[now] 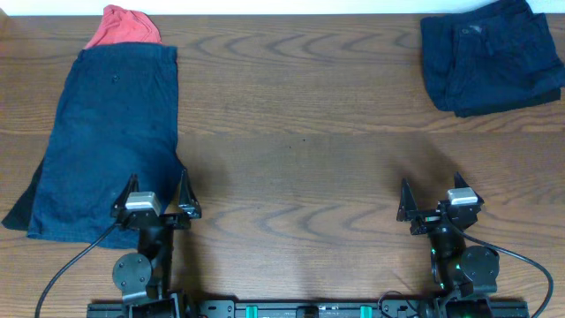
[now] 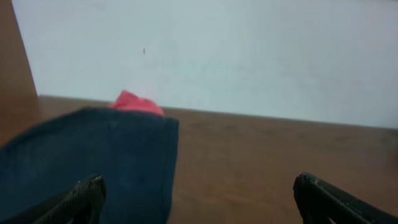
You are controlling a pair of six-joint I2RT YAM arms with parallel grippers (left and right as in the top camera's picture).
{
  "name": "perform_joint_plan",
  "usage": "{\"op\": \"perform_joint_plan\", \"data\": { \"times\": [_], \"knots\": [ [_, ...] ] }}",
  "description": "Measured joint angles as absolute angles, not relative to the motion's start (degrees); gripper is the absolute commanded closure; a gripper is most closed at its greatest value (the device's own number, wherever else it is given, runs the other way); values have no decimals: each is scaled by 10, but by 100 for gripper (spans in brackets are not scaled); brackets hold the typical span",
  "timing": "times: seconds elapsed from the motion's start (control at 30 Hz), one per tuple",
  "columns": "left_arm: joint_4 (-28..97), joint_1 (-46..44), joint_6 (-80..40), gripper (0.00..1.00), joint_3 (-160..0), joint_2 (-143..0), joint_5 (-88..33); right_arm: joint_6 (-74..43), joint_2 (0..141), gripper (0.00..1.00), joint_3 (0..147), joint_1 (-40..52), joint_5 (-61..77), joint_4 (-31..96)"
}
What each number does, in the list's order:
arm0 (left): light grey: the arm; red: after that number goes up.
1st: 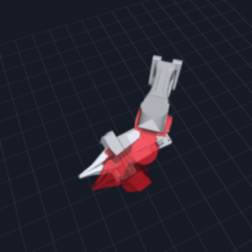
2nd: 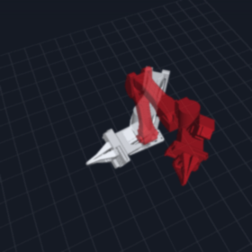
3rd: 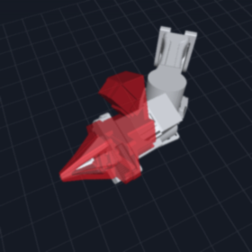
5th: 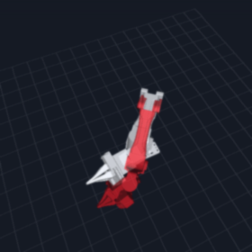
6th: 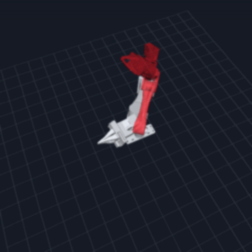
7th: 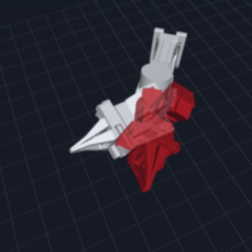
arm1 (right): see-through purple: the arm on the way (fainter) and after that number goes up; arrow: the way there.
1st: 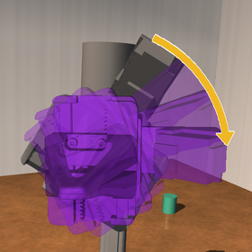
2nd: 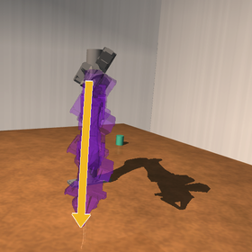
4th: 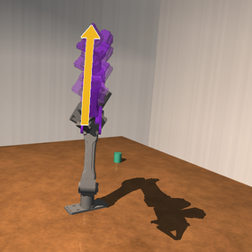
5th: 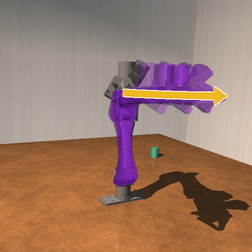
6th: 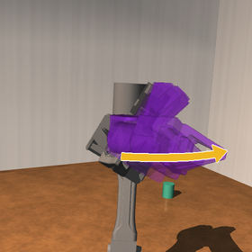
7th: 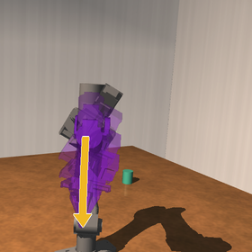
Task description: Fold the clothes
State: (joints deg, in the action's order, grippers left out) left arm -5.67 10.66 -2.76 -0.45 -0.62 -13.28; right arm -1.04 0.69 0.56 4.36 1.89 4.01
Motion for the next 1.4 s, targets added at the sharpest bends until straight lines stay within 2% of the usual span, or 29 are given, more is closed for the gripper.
{"op": "perform_joint_plan", "data": {
  "times": [0.27, 1.4],
  "knots": [
    [2, 107, -27, 2, -7, -6, -122, -10, 7, 1, 6, 44, 19, 40],
    [3, 107, -27, 2, -8, -6, -116, -10, 7, 1, 6, 44, 19, 40]
  ]
}}
